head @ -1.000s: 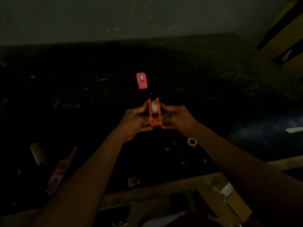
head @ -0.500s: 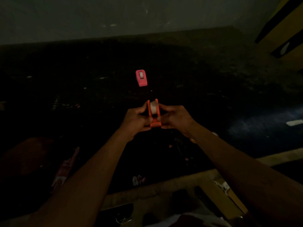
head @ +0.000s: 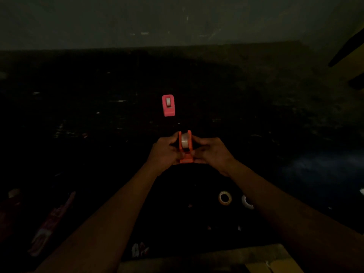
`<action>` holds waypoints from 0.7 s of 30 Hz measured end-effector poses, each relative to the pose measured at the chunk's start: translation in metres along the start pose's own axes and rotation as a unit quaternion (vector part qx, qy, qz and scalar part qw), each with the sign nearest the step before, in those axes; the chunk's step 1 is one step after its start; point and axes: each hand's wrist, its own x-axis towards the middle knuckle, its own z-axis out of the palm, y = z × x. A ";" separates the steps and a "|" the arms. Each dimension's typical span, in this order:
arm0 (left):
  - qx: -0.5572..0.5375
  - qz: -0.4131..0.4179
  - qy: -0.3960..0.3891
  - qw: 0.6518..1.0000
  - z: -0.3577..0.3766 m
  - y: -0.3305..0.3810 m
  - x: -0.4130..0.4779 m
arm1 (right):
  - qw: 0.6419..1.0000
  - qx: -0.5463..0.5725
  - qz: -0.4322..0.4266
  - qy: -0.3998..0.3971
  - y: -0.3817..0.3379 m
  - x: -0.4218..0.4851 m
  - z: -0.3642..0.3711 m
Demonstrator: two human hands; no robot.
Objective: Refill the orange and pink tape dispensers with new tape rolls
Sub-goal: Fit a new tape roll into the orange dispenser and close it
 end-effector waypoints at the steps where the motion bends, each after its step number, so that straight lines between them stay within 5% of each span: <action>1: -0.006 -0.007 0.003 1.000 0.002 0.000 0.004 | 1.000 -0.005 -0.001 -0.004 0.000 0.005 -0.004; 6: -0.045 -0.023 0.019 0.999 0.012 -0.002 0.019 | 1.000 -0.017 0.001 -0.025 0.003 0.021 -0.017; 13: 0.119 0.017 0.019 0.993 0.016 -0.004 0.045 | 0.998 -0.053 -0.017 -0.007 0.023 0.050 -0.025; 21: 0.137 0.014 0.002 0.990 0.022 -0.001 0.100 | 0.991 -0.135 -0.003 0.007 0.020 0.094 -0.049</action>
